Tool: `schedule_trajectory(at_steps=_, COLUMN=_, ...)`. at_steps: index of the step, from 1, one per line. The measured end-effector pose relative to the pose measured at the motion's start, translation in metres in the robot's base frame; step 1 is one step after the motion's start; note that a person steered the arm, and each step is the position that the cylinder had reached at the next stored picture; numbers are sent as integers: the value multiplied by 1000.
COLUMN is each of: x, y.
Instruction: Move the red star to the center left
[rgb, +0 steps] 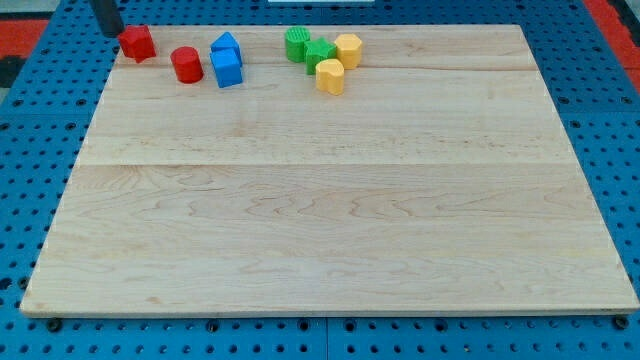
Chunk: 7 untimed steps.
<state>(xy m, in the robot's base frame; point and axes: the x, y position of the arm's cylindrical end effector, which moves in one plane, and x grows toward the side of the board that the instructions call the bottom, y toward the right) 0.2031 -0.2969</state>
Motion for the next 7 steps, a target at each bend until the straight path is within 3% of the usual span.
schedule_trajectory(at_steps=3, x=0, y=57)
schedule_trajectory(at_steps=5, x=100, y=14)
schedule_trajectory(at_steps=6, x=77, y=9)
schedule_trajectory(at_steps=7, x=25, y=4)
